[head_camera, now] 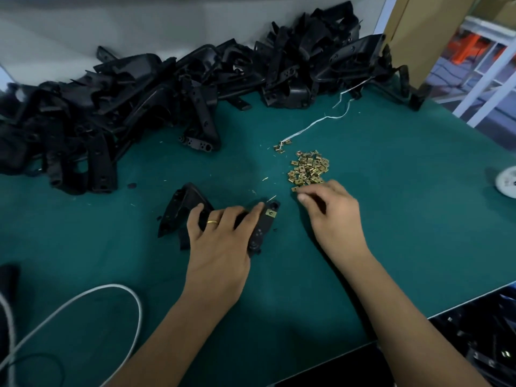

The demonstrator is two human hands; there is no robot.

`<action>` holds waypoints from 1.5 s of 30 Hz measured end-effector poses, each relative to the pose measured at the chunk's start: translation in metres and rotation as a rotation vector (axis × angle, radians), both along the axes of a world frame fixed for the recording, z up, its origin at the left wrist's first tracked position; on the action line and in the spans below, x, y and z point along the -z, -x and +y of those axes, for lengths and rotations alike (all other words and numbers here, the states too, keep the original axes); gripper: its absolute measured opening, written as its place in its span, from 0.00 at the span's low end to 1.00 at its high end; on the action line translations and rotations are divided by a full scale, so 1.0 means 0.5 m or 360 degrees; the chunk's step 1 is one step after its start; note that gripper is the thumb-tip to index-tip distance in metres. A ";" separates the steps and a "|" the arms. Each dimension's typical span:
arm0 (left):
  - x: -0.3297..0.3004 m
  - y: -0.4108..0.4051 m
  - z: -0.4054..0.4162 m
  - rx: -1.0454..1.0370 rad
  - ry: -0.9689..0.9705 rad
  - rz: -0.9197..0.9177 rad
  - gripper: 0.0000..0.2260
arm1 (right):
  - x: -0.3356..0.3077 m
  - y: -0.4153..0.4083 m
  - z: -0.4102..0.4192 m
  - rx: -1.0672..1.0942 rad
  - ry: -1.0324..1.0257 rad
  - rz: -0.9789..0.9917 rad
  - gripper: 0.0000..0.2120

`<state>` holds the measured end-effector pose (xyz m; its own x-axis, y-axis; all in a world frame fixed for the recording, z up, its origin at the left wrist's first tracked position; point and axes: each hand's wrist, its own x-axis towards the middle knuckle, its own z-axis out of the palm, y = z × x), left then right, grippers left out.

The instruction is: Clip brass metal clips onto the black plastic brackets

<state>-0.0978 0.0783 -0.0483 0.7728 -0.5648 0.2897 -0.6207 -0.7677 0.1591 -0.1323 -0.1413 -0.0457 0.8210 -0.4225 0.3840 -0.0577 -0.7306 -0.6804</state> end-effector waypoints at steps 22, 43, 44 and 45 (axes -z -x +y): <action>-0.025 0.017 0.000 0.0177 0.0005 -0.0093 0.33 | -0.003 0.139 0.087 -0.0208 -0.1386 -0.0214 0.03; -0.035 0.019 -0.007 0.0153 -0.0093 -0.0055 0.30 | -0.014 0.139 0.107 -0.0307 -0.1545 -0.0014 0.09; -0.035 0.019 -0.008 0.0155 -0.0086 -0.0058 0.32 | -0.013 0.139 0.106 -0.0336 -0.1526 0.0000 0.09; -0.035 0.020 -0.008 0.0156 -0.0083 -0.0069 0.33 | -0.013 0.138 0.106 -0.0366 -0.1497 0.0017 0.09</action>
<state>-0.1077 0.0741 -0.0309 0.7003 -0.6523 0.2899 -0.6988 -0.7094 0.0921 -0.2014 -0.0884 -0.0391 0.9236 -0.3817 -0.0372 0.0089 0.1184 -0.9929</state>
